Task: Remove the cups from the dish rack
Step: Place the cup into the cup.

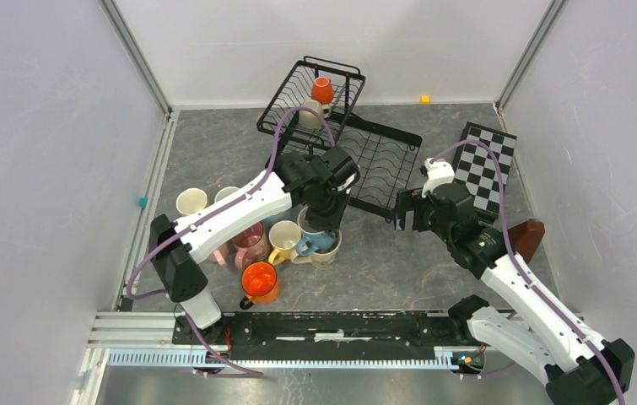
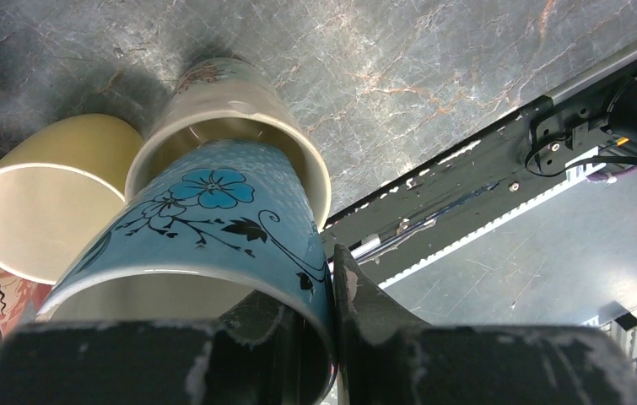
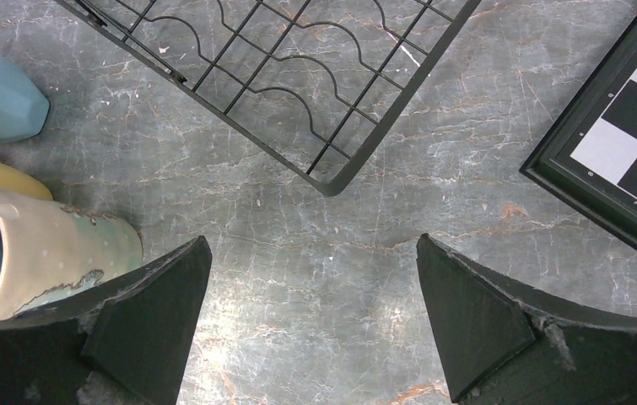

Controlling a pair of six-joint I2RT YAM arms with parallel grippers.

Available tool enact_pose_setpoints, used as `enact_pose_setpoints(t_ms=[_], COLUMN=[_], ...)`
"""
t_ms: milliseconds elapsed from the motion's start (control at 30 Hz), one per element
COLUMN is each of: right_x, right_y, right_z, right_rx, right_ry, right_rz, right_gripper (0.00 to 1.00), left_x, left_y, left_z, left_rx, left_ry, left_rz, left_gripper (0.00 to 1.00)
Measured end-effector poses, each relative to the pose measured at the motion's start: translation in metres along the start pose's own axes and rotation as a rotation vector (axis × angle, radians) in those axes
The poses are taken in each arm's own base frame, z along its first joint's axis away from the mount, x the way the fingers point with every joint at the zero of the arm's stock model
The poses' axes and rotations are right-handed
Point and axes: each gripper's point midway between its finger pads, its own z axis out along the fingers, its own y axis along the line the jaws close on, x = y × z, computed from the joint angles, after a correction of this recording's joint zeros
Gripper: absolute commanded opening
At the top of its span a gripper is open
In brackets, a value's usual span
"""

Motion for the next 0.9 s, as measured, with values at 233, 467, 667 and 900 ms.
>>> enact_pose_setpoints(t_ms=[233,467,667,900], right_x=[0.0026,0.0019,0.0022,0.0019], right_y=[-0.0018,-0.004,-0.0046,-0.0054], right_z=[-0.0006,-0.002,-0.0025,-0.0031], right_rx=[0.002,0.006,0.007,0.009], right_ry=[-0.002,-0.009,-0.011,-0.014], right_rz=[0.003,0.008,0.008,0.01], right_gripper=[0.98,0.98,0.98,0.98], left_x=[-0.0009,-0.0023,-0.0048,-0.0076], left_y=[-0.0029,-0.0035,-0.0049,-0.0081], left_z=[0.0054,0.0073,0.0072,0.0091], left_rx=[0.001,0.0,0.004,0.011], left_ry=[0.014,0.017,0.009,0.004], left_rz=[0.004,0.004,0.009,0.038], left_gripper=[0.13,0.24,0.34,0.47])
